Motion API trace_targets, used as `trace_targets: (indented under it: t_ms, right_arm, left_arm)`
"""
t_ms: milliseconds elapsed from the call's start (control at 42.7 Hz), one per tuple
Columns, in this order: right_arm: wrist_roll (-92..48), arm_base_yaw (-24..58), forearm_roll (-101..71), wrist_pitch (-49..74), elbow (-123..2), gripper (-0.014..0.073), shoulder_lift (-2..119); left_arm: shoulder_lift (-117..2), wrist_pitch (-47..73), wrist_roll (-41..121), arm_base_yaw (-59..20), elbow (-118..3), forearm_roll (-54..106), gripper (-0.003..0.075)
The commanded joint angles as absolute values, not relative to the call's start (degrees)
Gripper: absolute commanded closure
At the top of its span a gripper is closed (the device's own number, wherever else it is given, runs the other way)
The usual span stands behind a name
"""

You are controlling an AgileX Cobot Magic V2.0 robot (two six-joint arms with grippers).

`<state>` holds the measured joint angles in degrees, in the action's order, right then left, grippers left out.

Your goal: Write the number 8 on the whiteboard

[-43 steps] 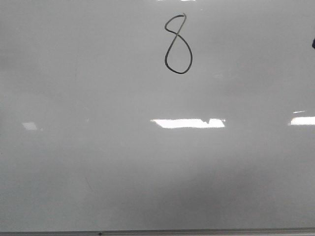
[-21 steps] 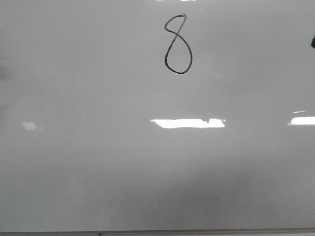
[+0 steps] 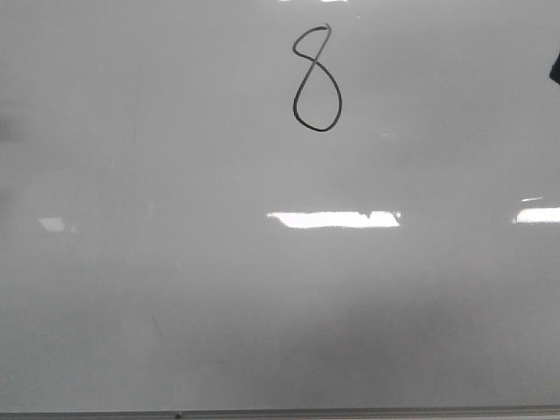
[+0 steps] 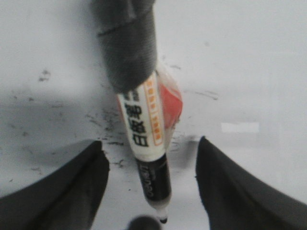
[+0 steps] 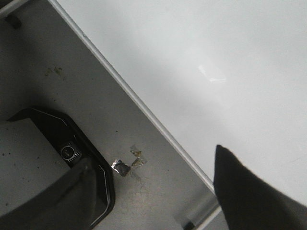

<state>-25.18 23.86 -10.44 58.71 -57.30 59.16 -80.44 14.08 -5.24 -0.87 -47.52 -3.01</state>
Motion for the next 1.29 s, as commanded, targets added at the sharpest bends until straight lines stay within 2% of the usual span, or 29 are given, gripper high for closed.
trace_targets:
  t_ms: [0, 187, 281, 586, 867, 1101, 1171, 1265]
  right_arm:
    - [-20.3, 23.6, -9.3, 55.9, -58.9, 0.0055, 56.4]
    - [-5.5, 23.6, 0.0, 56.3, -58.9, 0.0055, 51.1]
    - [-0.4, 23.6, 2.6, 56.3, -58.5, 0.0055, 48.3]
    - [5.5, 23.6, 4.5, 52.1, -50.1, 0.0055, 35.8]
    - [5.6, 23.6, 9.0, 56.3, -48.7, 0.0055, 30.1]
    - [5.6, 23.6, 8.9, 56.2, -48.7, 0.0059, 30.1]
    - [5.6, 23.6, 8.9, 56.3, -48.7, 0.0111, 30.1]
    - [5.6, 23.6, 8.9, 56.3, -48.7, 0.0264, 30.1]
  left_arm:
    - [-75.3, 15.3, -5.2, -0.7, -50.4, -2.9, 0.0211]
    - [-66.5, 27.3, -3.4, -3.1, -53.8, -4.4, 0.0211]
    - [-61.5, 30.9, -1.7, -6.8, -54.1, -4.4, 0.0212]
    - [-46.9, 44.8, -0.8, -20.3, -53.3, -4.9, 0.0229]
    - [-34.1, 46.4, -7.1, -20.3, -46.7, -5.5, 0.0228]
    - [-33.3, 45.3, -7.1, -20.3, -46.0, -5.5, 0.0233]
    - [-33.3, 44.6, -7.1, -20.3, -46.0, -5.5, 0.0274]
    - [-33.3, 44.1, -7.1, -20.3, -46.0, -5.5, 0.0377]
